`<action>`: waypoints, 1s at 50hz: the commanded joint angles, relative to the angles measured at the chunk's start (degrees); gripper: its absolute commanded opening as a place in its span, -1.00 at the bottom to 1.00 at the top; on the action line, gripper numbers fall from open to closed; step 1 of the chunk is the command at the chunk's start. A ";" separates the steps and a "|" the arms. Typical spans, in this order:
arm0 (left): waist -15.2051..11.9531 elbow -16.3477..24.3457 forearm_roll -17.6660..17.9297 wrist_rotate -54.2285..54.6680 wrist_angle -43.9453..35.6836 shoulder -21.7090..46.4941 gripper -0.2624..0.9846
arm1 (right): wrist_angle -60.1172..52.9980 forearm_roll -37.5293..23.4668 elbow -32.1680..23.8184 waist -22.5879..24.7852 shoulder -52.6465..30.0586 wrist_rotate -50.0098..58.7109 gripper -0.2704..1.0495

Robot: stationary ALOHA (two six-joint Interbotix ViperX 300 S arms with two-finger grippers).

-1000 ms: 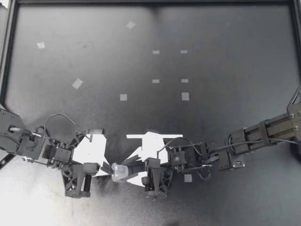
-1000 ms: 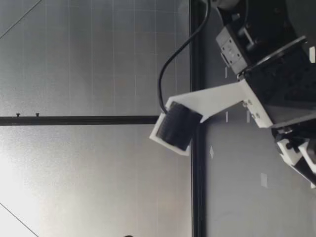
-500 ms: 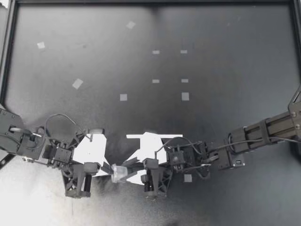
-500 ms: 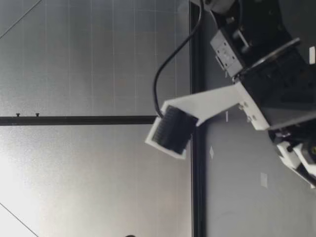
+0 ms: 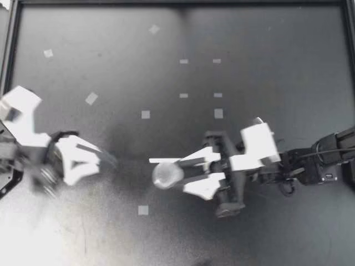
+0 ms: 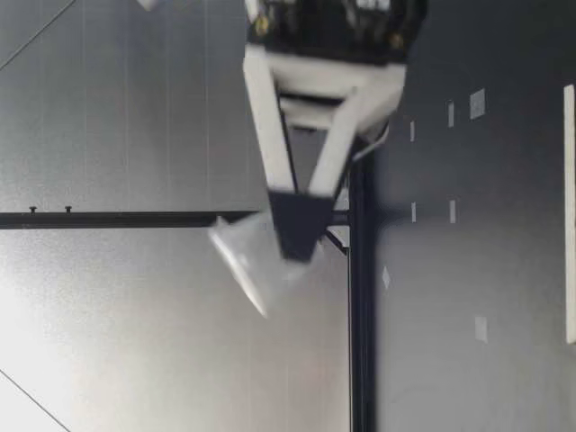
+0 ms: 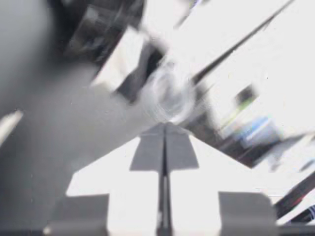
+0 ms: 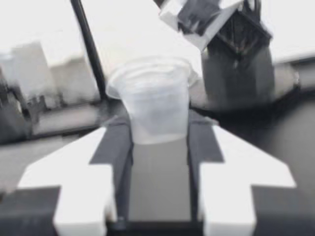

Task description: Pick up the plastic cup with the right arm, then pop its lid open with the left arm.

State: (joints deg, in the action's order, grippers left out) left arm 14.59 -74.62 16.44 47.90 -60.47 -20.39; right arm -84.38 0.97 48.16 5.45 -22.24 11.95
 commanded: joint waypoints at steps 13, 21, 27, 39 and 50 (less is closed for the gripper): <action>0.09 5.62 -1.23 15.29 0.44 3.60 0.49 | 1.93 -0.70 -8.53 -0.44 -1.93 -5.36 -0.20; 0.09 6.68 -0.97 17.23 2.37 3.69 0.71 | 2.90 -0.70 -9.32 -0.44 -0.70 -8.09 -0.20; 0.09 7.47 -1.14 18.90 2.90 3.52 0.60 | 2.99 -0.70 -10.55 -1.23 -0.97 -8.53 -0.20; 0.09 7.56 -2.64 20.48 2.90 3.43 0.60 | 2.99 -1.49 -12.39 -2.64 -1.32 -10.55 -0.20; 0.18 8.17 -2.72 20.74 1.41 3.08 0.60 | 7.65 -0.70 -12.83 -3.87 -4.04 -9.23 -0.20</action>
State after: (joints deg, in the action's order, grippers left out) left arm 14.59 -67.85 13.89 68.82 -57.92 -16.35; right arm -78.40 -0.35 36.12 2.37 -26.54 2.46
